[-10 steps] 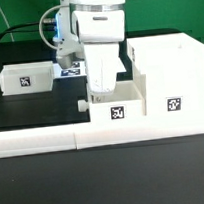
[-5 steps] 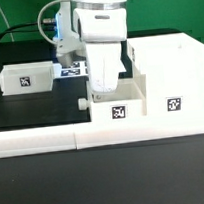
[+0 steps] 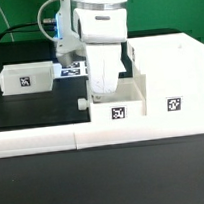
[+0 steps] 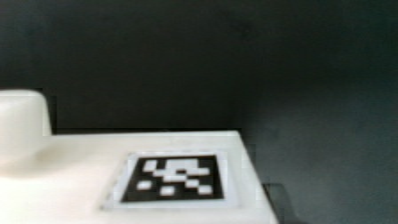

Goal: Assemble drawer

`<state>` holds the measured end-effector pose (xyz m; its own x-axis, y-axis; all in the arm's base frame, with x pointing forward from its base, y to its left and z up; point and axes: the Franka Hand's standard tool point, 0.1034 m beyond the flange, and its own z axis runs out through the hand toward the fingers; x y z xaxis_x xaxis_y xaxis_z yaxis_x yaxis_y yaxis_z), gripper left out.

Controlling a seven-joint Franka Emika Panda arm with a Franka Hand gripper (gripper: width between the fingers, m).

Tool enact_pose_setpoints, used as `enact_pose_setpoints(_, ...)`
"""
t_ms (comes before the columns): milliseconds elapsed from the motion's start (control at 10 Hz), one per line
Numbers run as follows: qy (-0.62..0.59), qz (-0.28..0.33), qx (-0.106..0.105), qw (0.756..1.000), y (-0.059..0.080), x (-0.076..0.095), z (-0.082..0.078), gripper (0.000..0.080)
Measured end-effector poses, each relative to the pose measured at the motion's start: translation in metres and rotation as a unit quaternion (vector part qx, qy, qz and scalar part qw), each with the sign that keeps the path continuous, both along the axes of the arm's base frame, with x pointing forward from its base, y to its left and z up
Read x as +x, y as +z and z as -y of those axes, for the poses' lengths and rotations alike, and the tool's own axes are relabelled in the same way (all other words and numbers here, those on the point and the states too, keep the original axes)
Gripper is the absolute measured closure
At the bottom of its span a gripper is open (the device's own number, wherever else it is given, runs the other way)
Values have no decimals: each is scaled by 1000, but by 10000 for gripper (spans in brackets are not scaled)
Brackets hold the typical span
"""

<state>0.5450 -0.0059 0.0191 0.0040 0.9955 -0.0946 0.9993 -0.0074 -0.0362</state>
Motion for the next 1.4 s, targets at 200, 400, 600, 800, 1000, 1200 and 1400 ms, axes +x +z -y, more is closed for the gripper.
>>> enact_pose_setpoints(200,0,0,0,1000,0,0,0,757)
enact_pose_setpoints(400,-2,1,0,1000,0,0,2,757)
enact_pose_setpoints(600,-3,9,2,1000,-1,1,2,757)
enact_pose_setpoints(800,-4,11,3,1000,-3,-2,1,757)
enact_pose_setpoints(1000,-10,18,4,1000,-3,-2,0,757)
enact_pose_setpoints(1200,-12,18,4,1000,-4,-2,0,757)
enact_pose_setpoints(1400,-24,16,4,1000,-3,-2,0,757)
